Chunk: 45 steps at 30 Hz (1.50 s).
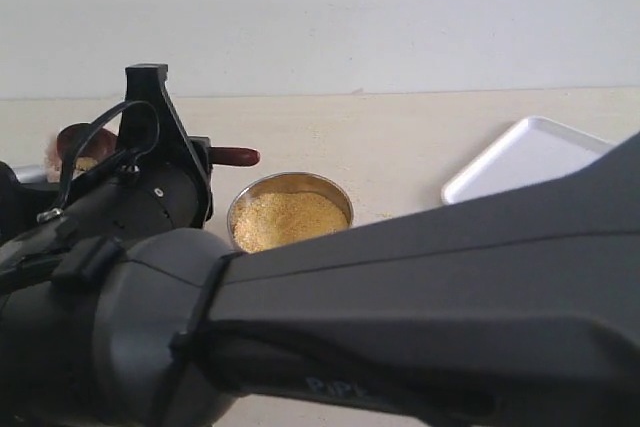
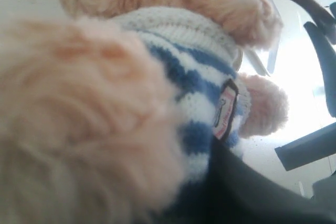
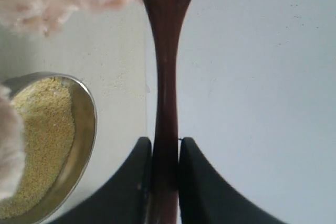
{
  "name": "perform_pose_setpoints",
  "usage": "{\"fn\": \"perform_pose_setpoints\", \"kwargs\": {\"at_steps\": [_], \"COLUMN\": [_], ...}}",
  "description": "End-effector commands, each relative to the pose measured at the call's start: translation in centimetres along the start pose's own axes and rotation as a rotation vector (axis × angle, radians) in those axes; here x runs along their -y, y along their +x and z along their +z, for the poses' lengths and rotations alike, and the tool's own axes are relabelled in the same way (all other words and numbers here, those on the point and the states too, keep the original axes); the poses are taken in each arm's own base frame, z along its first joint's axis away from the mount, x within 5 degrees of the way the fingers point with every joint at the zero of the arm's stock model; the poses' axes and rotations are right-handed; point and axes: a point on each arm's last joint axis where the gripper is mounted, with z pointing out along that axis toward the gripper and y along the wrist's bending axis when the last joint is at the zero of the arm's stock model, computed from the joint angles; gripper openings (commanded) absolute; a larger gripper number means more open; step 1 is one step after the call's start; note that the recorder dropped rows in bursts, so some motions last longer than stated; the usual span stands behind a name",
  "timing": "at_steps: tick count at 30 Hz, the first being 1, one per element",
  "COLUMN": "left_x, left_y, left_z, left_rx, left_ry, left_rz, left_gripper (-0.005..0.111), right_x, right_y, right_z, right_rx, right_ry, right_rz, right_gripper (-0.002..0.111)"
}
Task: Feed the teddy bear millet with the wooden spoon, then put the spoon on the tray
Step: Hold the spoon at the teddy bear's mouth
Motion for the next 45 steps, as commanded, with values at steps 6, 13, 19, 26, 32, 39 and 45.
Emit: {"fn": "perform_pose_setpoints", "kwargs": {"at_steps": [6,13,19,26,32,39,45], "left_x": [0.2,0.2,0.2,0.2,0.2,0.2,0.2], "left_y": [-0.3,-0.3,-0.3,-0.3,-0.3,-0.3,-0.3], "left_z": [-0.1,-0.1,-0.1,-0.1,-0.1,-0.1,-0.1], "left_rx": [0.021,0.021,0.021,0.021,0.021,0.021,0.021], "left_ry": [0.019,0.019,0.019,0.019,0.019,0.019,0.019], "left_rz": [-0.006,-0.006,-0.006,-0.006,-0.006,-0.006,-0.006], "left_gripper": [0.005,0.005,0.005,0.005,0.005,0.005,0.005], "right_x": [0.7,0.8,2.1,3.0,4.1,3.4,2.5], "right_y": [0.3,0.2,0.5,1.4,2.5,1.8,2.2], "right_z": [-0.5,-0.5,-1.1,-1.2,-1.4,-2.0,-1.7], "right_rx": [0.042,0.044,0.054,0.031,0.003,0.037,0.028], "right_ry": [0.121,0.136,0.156,0.096,0.014,0.071,0.076], "right_rz": [-0.14,-0.202,-0.183,-0.117,0.02,-0.091,-0.175], "right_gripper": [0.0,0.0,0.0,0.0,0.0,0.0,0.0]}}
